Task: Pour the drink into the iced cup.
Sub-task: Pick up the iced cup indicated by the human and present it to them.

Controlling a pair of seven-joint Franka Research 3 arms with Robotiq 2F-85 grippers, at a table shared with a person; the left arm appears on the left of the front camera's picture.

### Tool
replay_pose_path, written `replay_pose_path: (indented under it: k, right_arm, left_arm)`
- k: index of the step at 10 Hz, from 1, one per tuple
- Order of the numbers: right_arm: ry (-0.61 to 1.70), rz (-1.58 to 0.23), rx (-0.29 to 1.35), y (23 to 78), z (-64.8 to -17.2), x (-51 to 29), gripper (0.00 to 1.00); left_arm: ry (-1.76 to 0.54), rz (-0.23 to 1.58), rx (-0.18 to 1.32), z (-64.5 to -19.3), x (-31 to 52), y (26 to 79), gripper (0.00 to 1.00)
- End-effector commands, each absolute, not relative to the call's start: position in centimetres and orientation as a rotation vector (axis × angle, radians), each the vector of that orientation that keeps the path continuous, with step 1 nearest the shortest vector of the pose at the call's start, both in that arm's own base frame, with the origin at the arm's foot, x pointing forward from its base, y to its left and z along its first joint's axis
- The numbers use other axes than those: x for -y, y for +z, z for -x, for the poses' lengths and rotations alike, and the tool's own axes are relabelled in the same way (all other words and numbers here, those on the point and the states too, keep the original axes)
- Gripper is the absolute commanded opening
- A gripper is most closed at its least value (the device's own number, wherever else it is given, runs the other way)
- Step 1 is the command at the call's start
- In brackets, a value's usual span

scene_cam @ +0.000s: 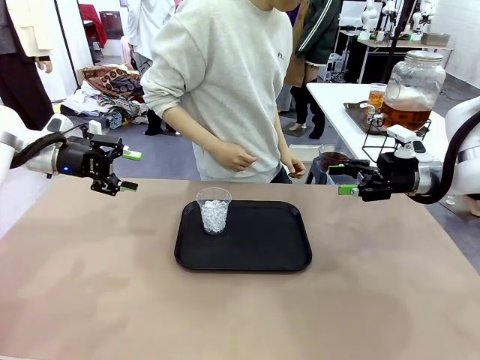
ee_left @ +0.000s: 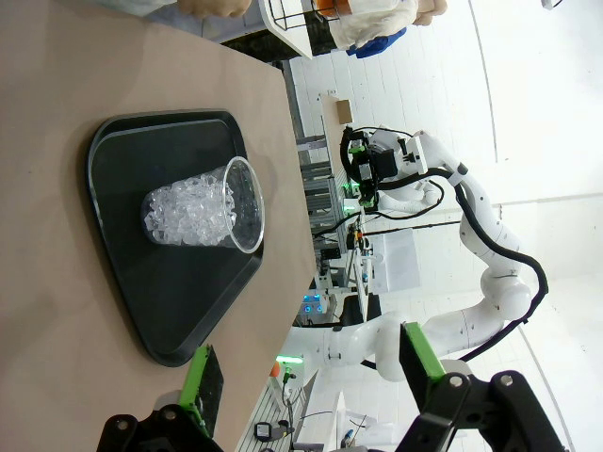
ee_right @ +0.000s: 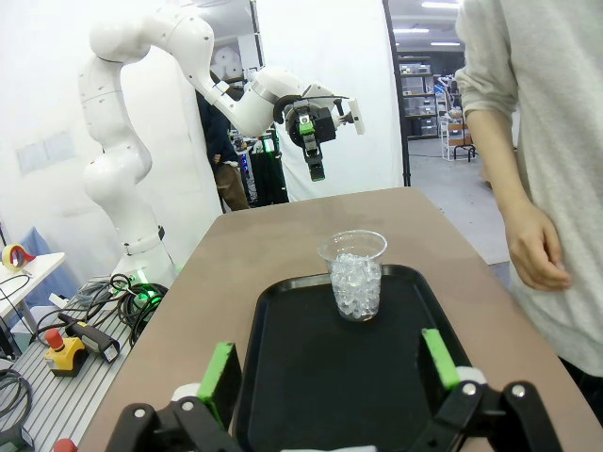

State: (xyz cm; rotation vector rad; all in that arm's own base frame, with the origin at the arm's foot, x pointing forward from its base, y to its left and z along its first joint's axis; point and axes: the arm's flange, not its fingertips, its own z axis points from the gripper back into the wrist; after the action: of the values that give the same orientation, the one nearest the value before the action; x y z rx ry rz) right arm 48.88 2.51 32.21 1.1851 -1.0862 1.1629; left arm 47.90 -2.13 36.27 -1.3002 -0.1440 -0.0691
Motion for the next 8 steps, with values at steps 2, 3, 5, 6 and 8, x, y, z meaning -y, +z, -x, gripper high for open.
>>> replay_pose_path:
  k: [2,3,5,6,8]
  right_arm:
    - [1.169,-1.183,1.086,32.51,-49.0,-2.65,1.0]
    - [1.169,-1.183,1.086,32.51,-49.0,-2.65,1.0]
    - [1.169,-1.183,1.086,32.51,-49.0,-2.65,1.0]
    - [1.169,-1.183,1.086,32.51,-49.0,-2.65,1.0]
    - [1.169,-1.183,1.086,32.51,-49.0,-2.65,1.0]
  left_arm:
    - [-0.073,1.311,0.161,-47.81,2.2,36.26,1.0]
    - [-0.073,1.311,0.161,-47.81,2.2,36.26,1.0]
    - [-0.073,1.311,0.161,-47.81,2.2,36.26,1.0]
    - [-0.073,1.311,0.161,-47.81,2.2,36.26,1.0]
    - [-0.073,1.311,0.161,-47.81,2.2,36.26,1.0]
